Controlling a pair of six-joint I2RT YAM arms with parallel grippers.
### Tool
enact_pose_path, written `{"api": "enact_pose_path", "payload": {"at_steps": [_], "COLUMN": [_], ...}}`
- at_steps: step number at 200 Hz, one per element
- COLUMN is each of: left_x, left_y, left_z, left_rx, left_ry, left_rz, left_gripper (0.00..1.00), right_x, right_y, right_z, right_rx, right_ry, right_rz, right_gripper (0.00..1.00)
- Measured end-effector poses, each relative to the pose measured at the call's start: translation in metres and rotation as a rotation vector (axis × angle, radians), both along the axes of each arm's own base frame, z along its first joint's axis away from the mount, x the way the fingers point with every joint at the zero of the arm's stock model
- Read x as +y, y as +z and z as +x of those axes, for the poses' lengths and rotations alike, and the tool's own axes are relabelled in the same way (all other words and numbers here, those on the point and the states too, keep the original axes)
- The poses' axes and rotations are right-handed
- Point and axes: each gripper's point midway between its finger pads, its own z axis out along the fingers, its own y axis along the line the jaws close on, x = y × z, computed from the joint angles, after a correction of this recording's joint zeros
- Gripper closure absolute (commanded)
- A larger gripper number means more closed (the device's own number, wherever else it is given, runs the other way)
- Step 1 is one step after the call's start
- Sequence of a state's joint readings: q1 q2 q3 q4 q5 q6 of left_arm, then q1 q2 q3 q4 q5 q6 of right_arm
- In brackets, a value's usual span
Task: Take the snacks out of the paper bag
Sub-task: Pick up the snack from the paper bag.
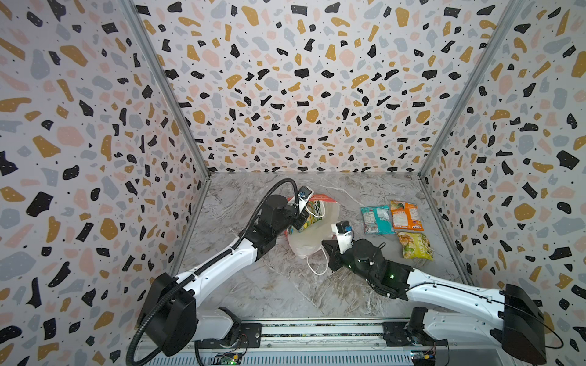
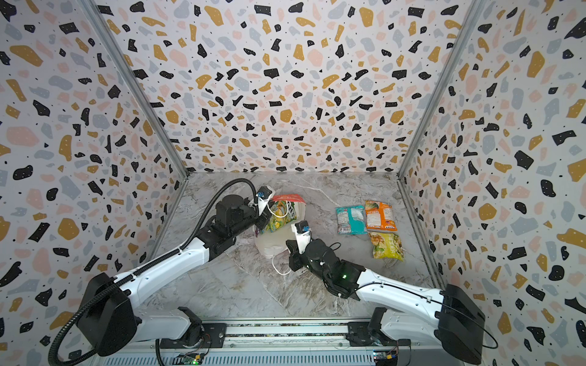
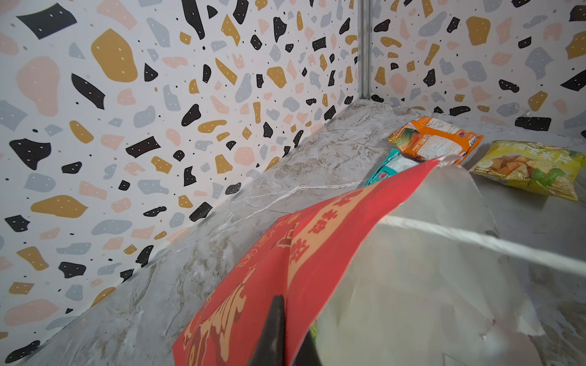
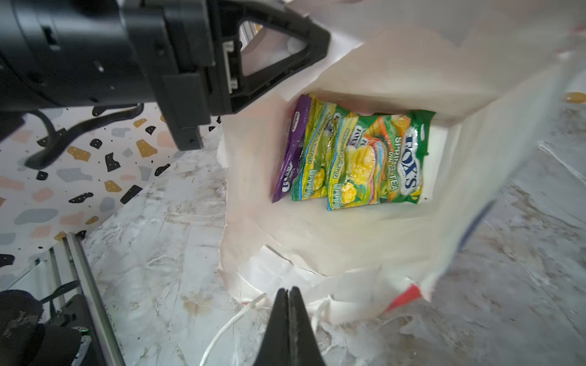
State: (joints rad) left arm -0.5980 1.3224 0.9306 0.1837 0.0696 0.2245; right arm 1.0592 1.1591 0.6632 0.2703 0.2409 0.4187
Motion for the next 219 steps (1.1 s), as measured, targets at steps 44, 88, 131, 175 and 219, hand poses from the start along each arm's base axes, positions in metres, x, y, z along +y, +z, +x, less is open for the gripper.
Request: {"api": "enact_pose_path", "payload": {"at_steps": [44,88,131,175,219], "left_x": [0.0,0.007,0.006,0.002,0.002], "left_y": [0.0,0.003,0.006,0.005,0.006], "left_z": [0.0,0.004,0.001,-0.004,-0.006], "left_rx": [0.001,-0.009,-0.013,-0.01,-0.011], "left_ry": [-0.001,0.028,0.025,0.003,-0.004], "left_rz": [0.0,-0.001,-0.001,-0.004,-0.008], "left_gripper": [1.0,1.0,1.0,1.0,1.0], "right_x": [0.04,0.068,0.064,0.061,0.077], "right_y": [-0.008,-0.028,-0.06,-0.067,-0.068], "right_z": [0.017,0.037,0.068,0.085,0.09], "right_rx": [-0.043,-0.063,0.004,0.038,0.044], "right_ry": [0.017,0.019,-0.002,-0.008,0.017], "right_rz": [-0.034,-0.092,-0.115,-0.098,-0.062], "right_gripper": [1.0,1.0,1.0,0.97,0.92]}}
